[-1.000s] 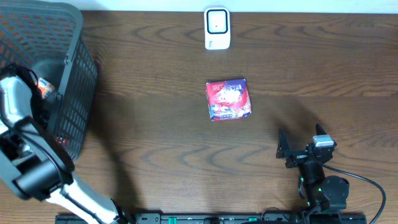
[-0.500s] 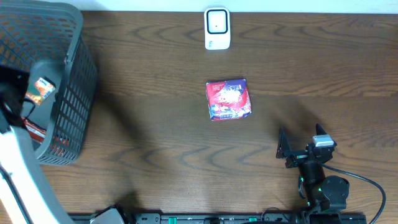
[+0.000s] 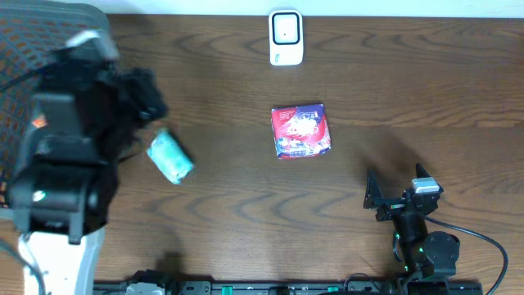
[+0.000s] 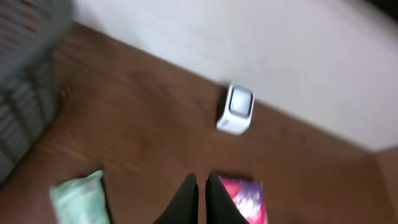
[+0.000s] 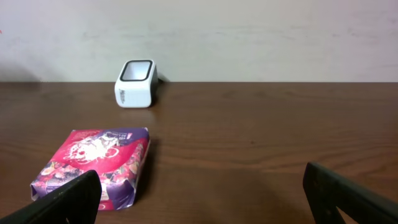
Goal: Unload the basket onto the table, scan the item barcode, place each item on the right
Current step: 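Grasp the mint-green pack with the left gripper and lift it out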
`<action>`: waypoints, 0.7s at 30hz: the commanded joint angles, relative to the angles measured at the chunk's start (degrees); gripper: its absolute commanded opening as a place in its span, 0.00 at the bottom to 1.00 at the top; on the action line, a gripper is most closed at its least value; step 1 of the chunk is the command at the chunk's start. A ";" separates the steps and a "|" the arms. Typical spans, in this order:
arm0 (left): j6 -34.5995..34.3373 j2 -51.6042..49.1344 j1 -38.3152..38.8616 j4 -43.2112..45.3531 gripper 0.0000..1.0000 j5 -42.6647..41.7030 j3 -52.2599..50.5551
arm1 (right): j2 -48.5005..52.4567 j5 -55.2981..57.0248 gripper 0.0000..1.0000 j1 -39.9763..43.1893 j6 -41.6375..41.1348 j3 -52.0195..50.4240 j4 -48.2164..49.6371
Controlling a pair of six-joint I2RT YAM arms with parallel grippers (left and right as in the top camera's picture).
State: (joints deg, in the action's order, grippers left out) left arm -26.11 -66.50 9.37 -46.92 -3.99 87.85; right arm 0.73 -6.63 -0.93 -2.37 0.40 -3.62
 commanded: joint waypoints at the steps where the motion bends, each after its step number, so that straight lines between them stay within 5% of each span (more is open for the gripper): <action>1: 3.43 -4.46 4.22 -0.92 0.07 4.74 0.44 | -0.24 -0.35 0.99 -0.24 -0.57 -0.04 -0.24; 5: 3.43 -10.40 6.01 -2.58 0.11 4.92 0.44 | -0.24 -0.35 0.99 -0.24 -0.57 -0.04 -0.24; 7: 3.43 -13.75 6.03 -3.98 0.37 6.03 0.44 | -0.24 -0.35 0.99 -0.24 -0.57 -0.04 -0.24; 12: 3.37 -22.88 6.03 -7.39 0.66 18.56 0.44 | -0.24 -0.35 0.99 -0.24 -0.57 -0.04 -0.24; 21: -3.43 -39.71 6.03 -14.34 0.81 24.74 0.44 | -0.24 -0.35 0.99 -0.24 -0.57 -0.04 -0.24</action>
State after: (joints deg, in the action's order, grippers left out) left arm -25.02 -102.26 15.49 -59.53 14.94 87.83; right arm 0.73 -6.63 -0.93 -2.39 0.40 -3.62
